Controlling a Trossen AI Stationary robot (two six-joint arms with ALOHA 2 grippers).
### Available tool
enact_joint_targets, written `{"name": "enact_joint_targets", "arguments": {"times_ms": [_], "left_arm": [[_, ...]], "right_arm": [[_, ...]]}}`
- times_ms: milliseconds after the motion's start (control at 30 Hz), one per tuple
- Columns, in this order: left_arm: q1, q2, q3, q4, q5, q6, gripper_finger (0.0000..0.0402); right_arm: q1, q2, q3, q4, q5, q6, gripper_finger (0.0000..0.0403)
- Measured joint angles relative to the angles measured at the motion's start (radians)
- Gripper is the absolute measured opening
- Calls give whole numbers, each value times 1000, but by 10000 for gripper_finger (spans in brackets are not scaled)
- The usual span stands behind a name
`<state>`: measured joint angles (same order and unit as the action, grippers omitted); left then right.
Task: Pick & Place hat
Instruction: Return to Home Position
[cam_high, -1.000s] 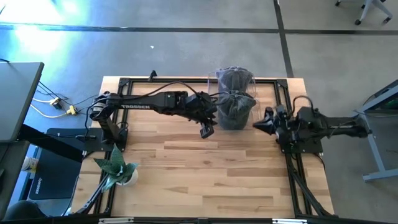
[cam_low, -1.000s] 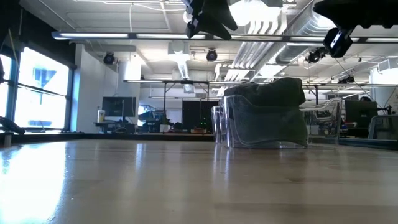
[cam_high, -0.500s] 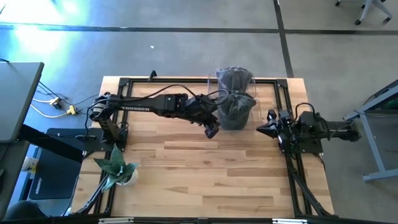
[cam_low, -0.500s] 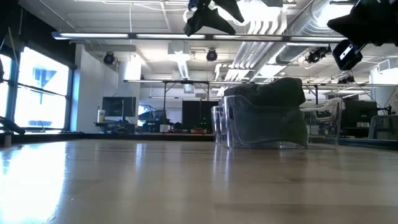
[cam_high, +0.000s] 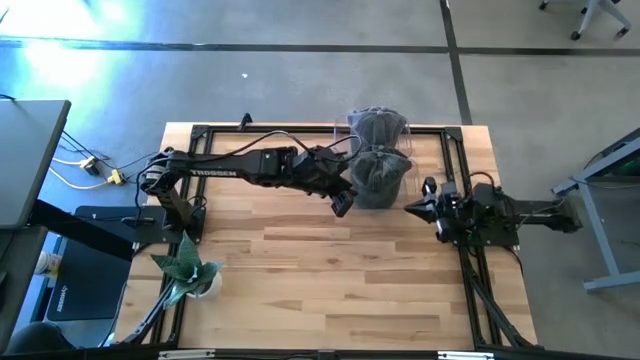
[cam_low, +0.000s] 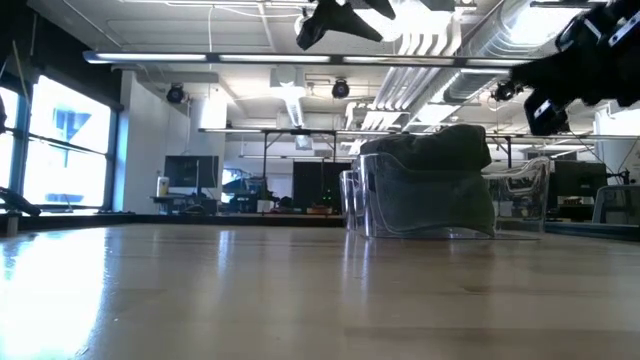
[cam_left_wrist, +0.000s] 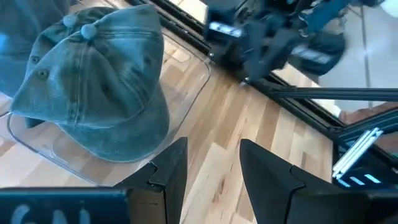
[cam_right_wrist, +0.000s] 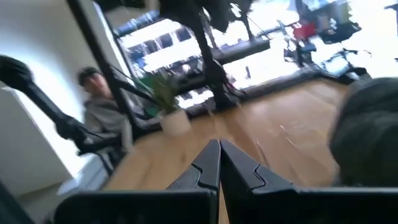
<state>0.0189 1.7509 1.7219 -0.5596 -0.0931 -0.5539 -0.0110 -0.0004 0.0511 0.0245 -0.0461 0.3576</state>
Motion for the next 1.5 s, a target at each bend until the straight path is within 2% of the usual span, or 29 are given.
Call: {"name": "enact_joint_targets", "arguments": {"times_ms": [100, 467, 667, 767, 867, 933, 1033, 1267, 1500], "left_arm": [[-3, 1, -1, -10, 8, 0, 142], [-33, -1, -1, -55, 30, 6, 142], [-59, -65, -4, -178, -85, 2, 142], [-73, -84, 3, -184, -148, -3, 142], [-86, -115, -6, -286, -180, -21, 142], [-92, -128, -8, -269, -192, -27, 142], [-109, -184, -98, -236, -189, -48, 142], [-140, -382, -465, 84, -198, -129, 142], [-127, -598, -800, 347, -207, -106, 142]], "right_arm": [[-27, 2, -41, 24, 2, -1, 1], [-107, 5, -41, 6, 4, -96, 0], [-84, 6, -41, 4, -11, -12, 0], [-49, 8, -41, 2, 2, -30, 0], [-28, 34, -41, -2, 14, -49, 0], [-20, 59, -41, -1, 14, -56, 0], [-13, 86, -41, -2, 15, -68, 0], [-13, 109, -42, -2, 12, 19, 8], [-13, 112, -42, -1, 13, 24, 8]]}}
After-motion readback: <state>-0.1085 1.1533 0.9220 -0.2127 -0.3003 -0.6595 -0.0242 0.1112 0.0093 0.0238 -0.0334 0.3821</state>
